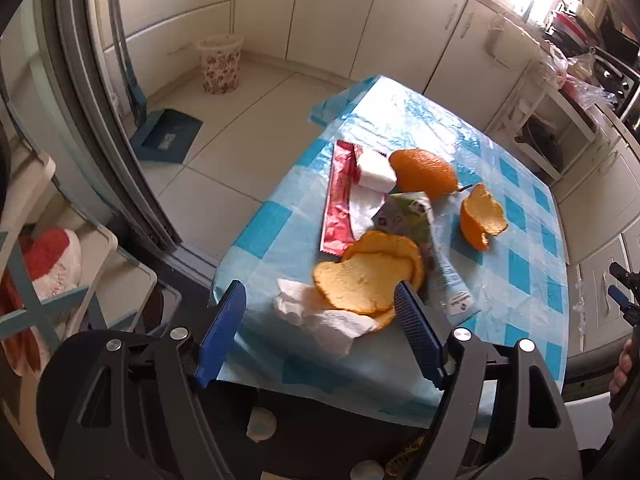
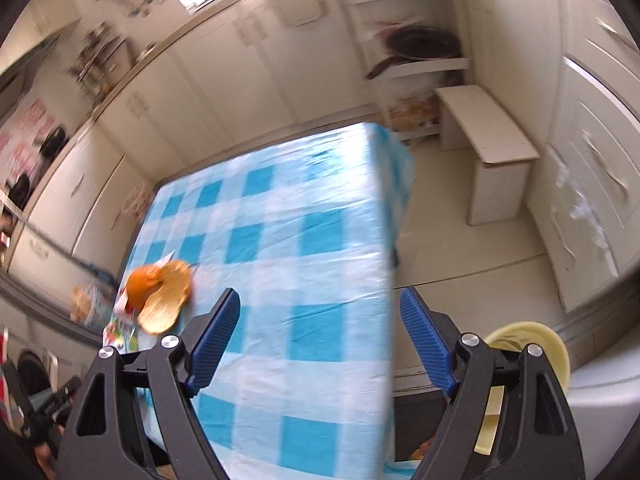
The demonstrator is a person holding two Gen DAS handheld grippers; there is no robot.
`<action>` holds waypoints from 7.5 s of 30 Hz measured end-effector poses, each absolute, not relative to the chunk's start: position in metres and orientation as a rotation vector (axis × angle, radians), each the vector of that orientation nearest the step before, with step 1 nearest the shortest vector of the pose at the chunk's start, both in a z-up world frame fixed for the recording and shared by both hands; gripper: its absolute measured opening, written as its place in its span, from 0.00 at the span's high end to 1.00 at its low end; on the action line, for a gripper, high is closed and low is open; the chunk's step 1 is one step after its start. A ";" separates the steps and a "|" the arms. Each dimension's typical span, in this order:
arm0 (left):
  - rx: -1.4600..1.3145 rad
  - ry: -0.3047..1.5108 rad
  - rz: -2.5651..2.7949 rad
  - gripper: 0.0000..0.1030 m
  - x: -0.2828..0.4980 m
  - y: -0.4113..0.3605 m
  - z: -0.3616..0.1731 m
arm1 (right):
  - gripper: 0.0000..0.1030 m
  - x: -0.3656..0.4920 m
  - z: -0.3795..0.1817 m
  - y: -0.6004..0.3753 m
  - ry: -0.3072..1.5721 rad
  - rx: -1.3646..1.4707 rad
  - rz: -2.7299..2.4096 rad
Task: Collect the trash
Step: 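Move the left tool back to the table and grasp a bread crust, then grasp the crumpled tissue with the right tool while the left tool holds the bread crust, then carry the tissue to the yellow bucket with the right tool while the left tool carries the crust, then move both open tools back over the table toward the peels and carton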
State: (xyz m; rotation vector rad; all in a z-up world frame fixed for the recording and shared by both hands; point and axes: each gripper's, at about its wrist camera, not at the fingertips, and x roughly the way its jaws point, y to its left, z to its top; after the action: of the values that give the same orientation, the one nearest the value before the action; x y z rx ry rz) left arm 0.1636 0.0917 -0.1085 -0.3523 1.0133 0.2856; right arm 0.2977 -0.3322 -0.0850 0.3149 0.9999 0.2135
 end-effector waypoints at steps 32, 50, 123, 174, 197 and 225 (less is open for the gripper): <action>-0.285 1.118 -0.088 0.83 0.238 0.032 -0.148 | 0.15 0.297 -0.134 -0.142 1.027 -0.170 0.346; -0.294 1.185 0.013 0.52 0.253 0.063 -0.162 | 0.14 0.239 -0.106 -0.098 0.894 -0.281 0.668; -0.182 0.729 0.019 0.93 0.215 0.016 -0.071 | 0.81 0.222 -0.109 -0.180 0.980 0.058 0.821; -0.077 1.057 -0.434 0.18 0.245 -0.311 -0.154 | 0.16 0.261 -0.074 -0.520 0.796 0.600 -0.161; -0.476 0.892 0.298 0.10 0.244 0.080 -0.115 | 0.13 0.320 -0.105 -0.400 1.005 0.537 0.009; -0.072 1.080 0.122 0.16 0.275 0.035 -0.154 | 0.13 0.342 -0.115 -0.148 1.096 0.129 0.514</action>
State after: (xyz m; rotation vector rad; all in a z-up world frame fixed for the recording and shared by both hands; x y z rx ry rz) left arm 0.2752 0.0351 -0.1538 -0.0718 1.0797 0.1223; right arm 0.3416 -0.1477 -0.1145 0.1287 1.0965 0.5141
